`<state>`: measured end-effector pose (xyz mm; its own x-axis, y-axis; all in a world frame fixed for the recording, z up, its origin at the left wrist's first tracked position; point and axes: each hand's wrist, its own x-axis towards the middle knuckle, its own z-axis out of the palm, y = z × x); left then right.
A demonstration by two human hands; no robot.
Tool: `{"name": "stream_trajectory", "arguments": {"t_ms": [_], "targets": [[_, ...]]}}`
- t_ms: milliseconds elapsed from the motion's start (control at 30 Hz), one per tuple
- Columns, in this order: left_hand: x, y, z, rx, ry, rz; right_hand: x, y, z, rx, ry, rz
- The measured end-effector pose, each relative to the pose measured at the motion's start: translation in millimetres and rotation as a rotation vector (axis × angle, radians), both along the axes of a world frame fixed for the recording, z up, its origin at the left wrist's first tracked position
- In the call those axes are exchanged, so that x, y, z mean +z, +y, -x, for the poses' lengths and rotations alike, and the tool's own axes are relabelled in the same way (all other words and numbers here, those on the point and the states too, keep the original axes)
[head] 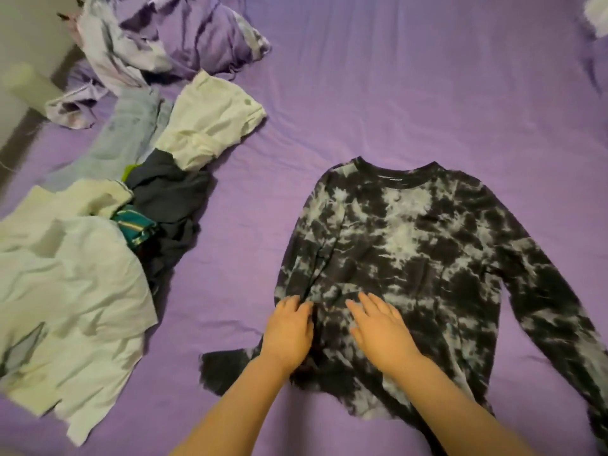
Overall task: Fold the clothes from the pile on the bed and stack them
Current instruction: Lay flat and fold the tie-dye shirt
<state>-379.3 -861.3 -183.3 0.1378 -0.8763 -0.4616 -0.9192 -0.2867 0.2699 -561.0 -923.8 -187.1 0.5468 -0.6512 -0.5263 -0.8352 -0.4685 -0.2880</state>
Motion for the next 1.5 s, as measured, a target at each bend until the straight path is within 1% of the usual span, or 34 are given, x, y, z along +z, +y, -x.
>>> {"name": "stream_trajectory", "arguments": {"t_ms": [100, 200, 233, 333, 400, 500, 567, 633, 700, 767, 833, 1000, 1067, 1100, 1133, 1200, 1267, 1333, 1400, 1467, 1500], "targets": [[-8, -6, -30, 0.102, 0.040, -0.047, -4, -27, -38, 0.057, 0.030, -0.004], [-16, -16, -47, 0.227, 0.176, -0.015, -10, -53, -71, 0.100, 0.051, -0.004], [-19, -20, -50, 0.298, 0.225, 0.007, -13, -60, -81, 0.099, 0.055, 0.001], [-27, -34, -55, 0.615, 0.380, 0.000, -23, -73, -106, 0.092, 0.106, -0.009], [-29, -45, -63, 0.721, 0.368, 0.020, -29, -79, -118, 0.099, 0.134, 0.003], [-22, -66, -93, 0.818, 0.255, 0.175, -32, -95, -128, 0.082, 0.091, 0.142], [-17, -83, -120, 0.875, 0.252, 0.277, -30, -112, -134, 0.045, 0.067, 0.205], [-14, -100, -146, 0.920, 0.281, 0.293, -29, -134, -140, 0.023, 0.054, 0.231], [-18, -115, -165, 0.917, 0.266, 0.257, -28, -160, -147, 0.024, 0.039, 0.245], [-26, -126, -173, 0.872, 0.259, 0.173, -28, -187, -153, 0.040, 0.019, 0.273], [-34, -133, -173, 0.824, 0.309, 0.105, -28, -213, -159, 0.039, 0.032, 0.283], [-51, -142, -169, 0.799, 0.341, 0.126, -30, -256, -166, 0.105, 0.123, 0.277], [-55, -147, -170, 0.740, 0.365, 0.127, -32, -265, -171, 0.140, 0.160, 0.333], [-57, -150, -171, 0.713, 0.390, 0.148, -33, -269, -173, 0.115, 0.155, 0.368], [-57, -153, -172, 0.691, 0.410, 0.179, -33, -273, -177, 0.049, 0.121, 0.391], [-56, -160, -176, 0.669, 0.419, 0.243, -31, -281, -183, -0.151, -0.003, 0.394], [-56, -167, -180, 0.681, 0.408, 0.284, -29, -291, -189, -0.327, -0.133, 0.328], [-57, -172, -182, 0.693, 0.385, 0.291, -30, -299, -193, -0.425, -0.248, 0.266], [-59, -173, -181, 0.695, 0.371, 0.250, -32, -300, -194, -0.445, -0.340, 0.184], [-62, -169, -179, 0.683, 0.351, 0.178, -35, -292, -194, -0.381, -0.397, 0.054], [-62, -165, -178, 0.676, 0.335, 0.146, -37, -286, -192, -0.341, -0.388, 0.008]]}}
